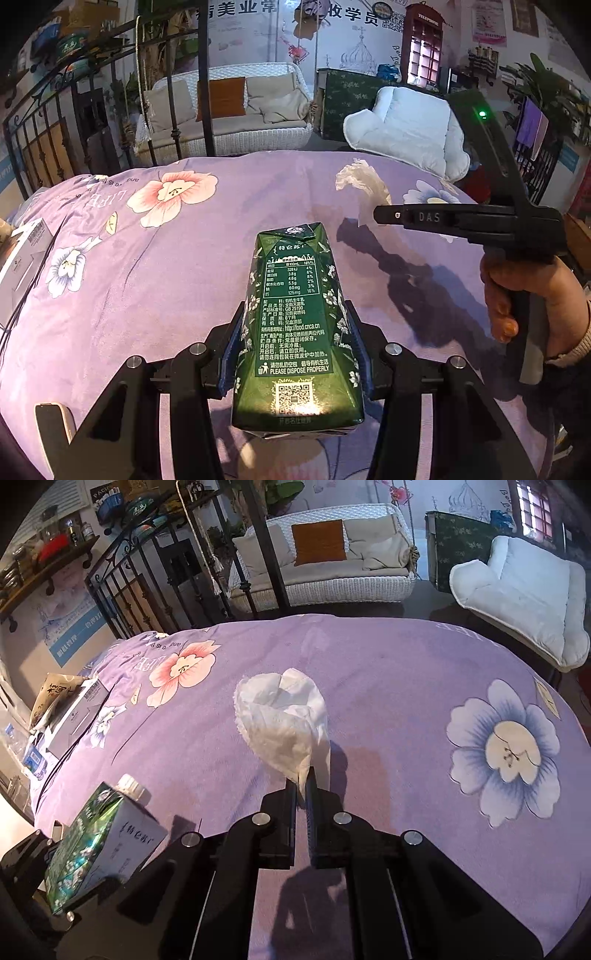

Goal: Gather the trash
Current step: 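Grasp the white tissue with the right tool while the left tool holds the carton, then carry the tissue in the right tool and carton in the left tool over the bin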

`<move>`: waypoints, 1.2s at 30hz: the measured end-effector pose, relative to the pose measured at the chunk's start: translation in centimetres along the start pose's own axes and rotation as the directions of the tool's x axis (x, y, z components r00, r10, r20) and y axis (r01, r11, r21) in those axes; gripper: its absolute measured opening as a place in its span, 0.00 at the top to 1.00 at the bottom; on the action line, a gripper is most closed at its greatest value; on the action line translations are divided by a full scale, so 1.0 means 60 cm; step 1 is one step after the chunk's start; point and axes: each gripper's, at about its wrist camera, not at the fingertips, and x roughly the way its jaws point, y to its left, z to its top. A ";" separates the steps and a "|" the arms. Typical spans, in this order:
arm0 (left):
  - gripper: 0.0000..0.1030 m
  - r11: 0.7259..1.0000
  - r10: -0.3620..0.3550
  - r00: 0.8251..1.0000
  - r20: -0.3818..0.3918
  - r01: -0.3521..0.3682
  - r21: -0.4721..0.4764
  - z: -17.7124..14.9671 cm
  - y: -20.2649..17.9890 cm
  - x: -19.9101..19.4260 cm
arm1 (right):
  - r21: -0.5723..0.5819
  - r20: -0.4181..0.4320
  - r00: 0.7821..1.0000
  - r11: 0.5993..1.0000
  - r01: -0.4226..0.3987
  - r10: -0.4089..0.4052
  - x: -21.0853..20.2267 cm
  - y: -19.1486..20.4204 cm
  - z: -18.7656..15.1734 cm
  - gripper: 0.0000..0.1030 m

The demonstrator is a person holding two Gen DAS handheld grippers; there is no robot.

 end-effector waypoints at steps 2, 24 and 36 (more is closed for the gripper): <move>0.52 1.000 -0.018 1.000 0.003 0.018 0.008 -0.002 -0.019 0.001 | 0.013 0.014 1.000 1.000 0.006 -0.006 -0.032 -0.016 -0.017 0.94; 0.52 0.949 -0.280 0.960 0.023 0.273 0.156 0.016 -0.280 0.019 | 0.255 0.139 0.947 0.935 0.247 -0.288 -0.337 -0.264 -0.218 0.94; 0.52 0.897 -0.380 0.925 0.007 0.366 0.248 0.019 -0.399 0.022 | 0.415 0.112 0.895 0.838 0.354 -0.433 -0.422 -0.388 -0.311 0.94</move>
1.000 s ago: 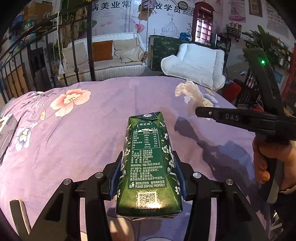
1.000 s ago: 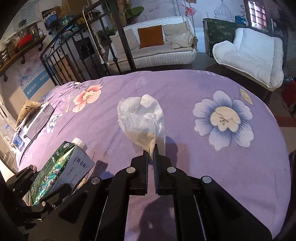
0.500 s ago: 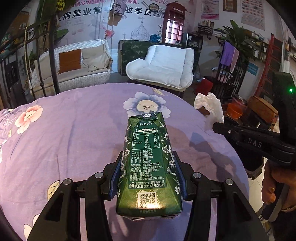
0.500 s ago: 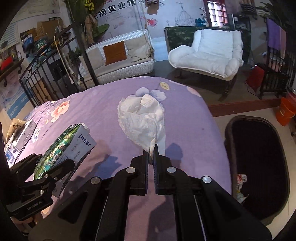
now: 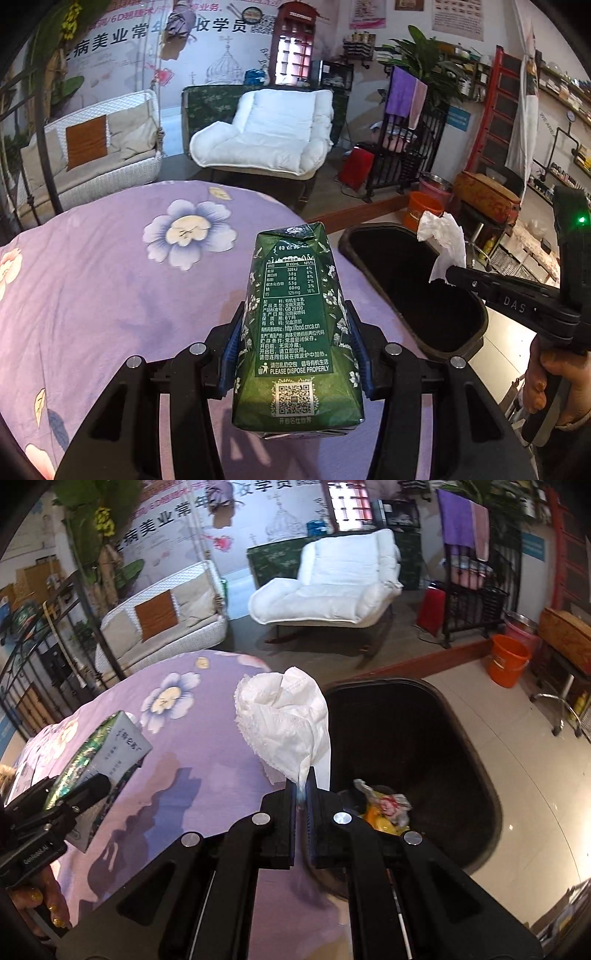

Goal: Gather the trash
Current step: 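Carry the tissue in the right tool and carton in the left tool over the bin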

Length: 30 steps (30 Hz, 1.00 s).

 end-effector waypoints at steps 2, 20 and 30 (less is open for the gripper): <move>0.52 1.000 -0.013 1.000 0.001 0.013 0.015 0.004 -0.013 0.006 | 0.023 -0.007 1.000 0.999 0.025 -0.025 0.004 -0.026 -0.005 0.94; 0.52 0.988 -0.115 0.992 -0.055 0.120 0.094 0.015 -0.102 0.059 | 0.224 -0.106 0.992 0.970 0.097 -0.074 0.099 -0.134 -0.050 0.39; 0.52 0.976 -0.166 0.982 -0.088 0.177 0.126 0.023 -0.155 0.090 | 0.200 -0.007 0.988 0.968 0.155 -0.157 0.010 -0.140 -0.055 0.34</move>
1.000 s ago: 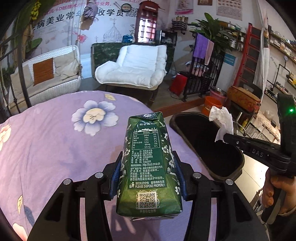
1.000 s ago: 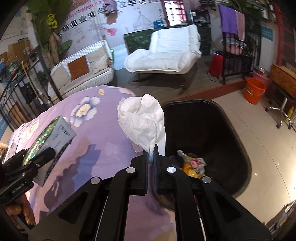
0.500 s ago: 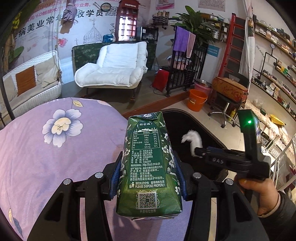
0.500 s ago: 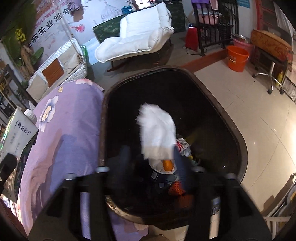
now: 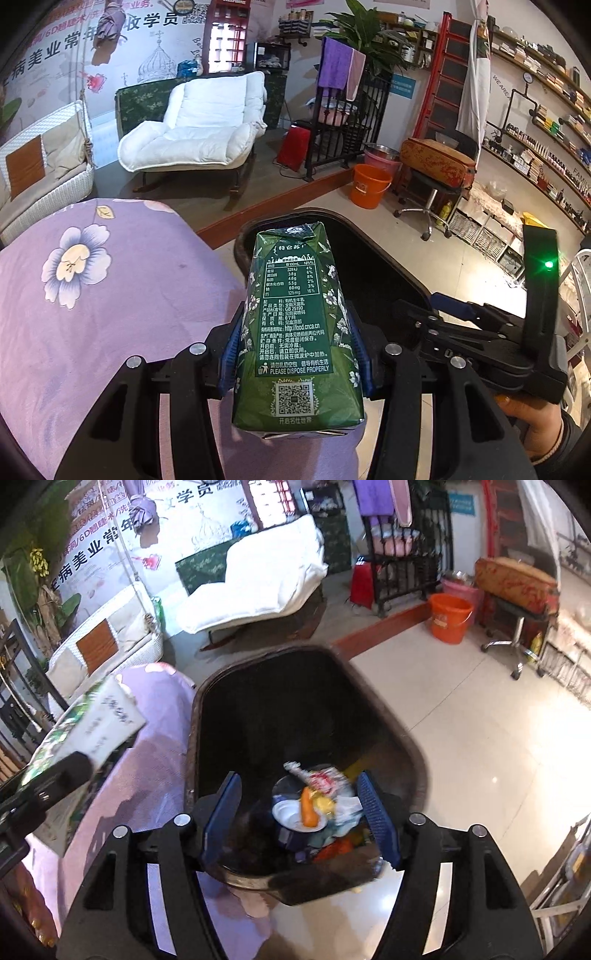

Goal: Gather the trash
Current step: 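Carry the tissue in the right tool and carton in the left tool over the bin, then open the right tool to drop the tissue while the left tool opens to drop the carton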

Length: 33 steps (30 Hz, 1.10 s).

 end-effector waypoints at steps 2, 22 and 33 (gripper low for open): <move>0.52 1.000 -0.016 1.000 -0.010 0.016 0.006 0.004 -0.009 0.010 | 0.008 0.021 1.000 1.000 0.016 -0.016 -0.016 -0.012 -0.002 0.33; 0.52 0.998 -0.062 0.980 -0.191 0.067 0.020 0.026 -0.072 0.153 | 0.127 0.039 0.991 0.984 0.123 -0.129 -0.074 -0.128 -0.046 0.28; 0.18 0.994 -0.061 0.982 -0.178 0.076 0.076 0.029 -0.078 0.143 | 0.134 0.026 0.988 0.980 0.151 -0.155 -0.071 -0.130 -0.057 0.26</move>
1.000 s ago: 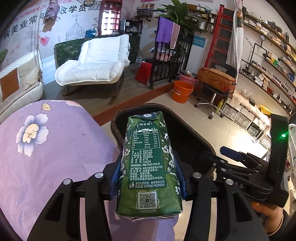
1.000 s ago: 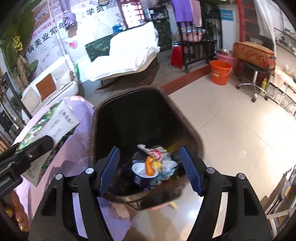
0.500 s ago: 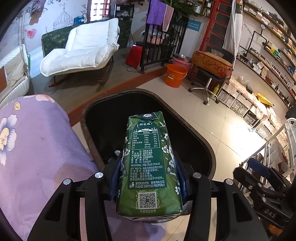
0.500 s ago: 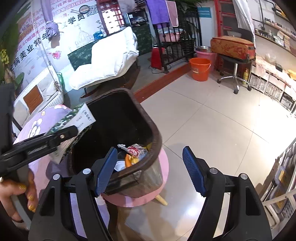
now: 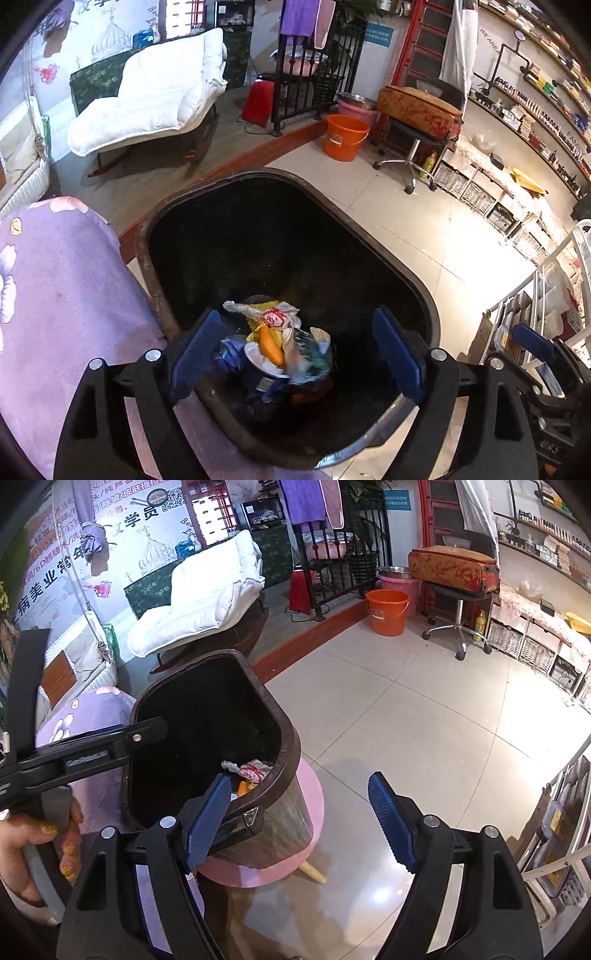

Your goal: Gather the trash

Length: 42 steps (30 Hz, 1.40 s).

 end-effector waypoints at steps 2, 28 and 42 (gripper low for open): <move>0.17 1.000 0.008 0.999 0.034 -0.009 0.011 0.001 -0.002 -0.015 | 0.002 0.007 1.000 1.000 0.005 -0.005 -0.004 -0.001 0.000 0.25; 0.05 0.898 0.436 0.823 0.364 -0.374 -0.231 -0.177 0.104 -0.330 | -0.253 0.326 0.923 0.960 -0.124 0.206 -0.168 0.213 -0.032 0.05; 0.05 0.807 0.582 0.721 0.375 -0.458 -0.372 -0.270 0.148 -0.426 | -0.394 0.339 0.870 0.894 -0.213 0.357 -0.231 0.295 -0.093 0.05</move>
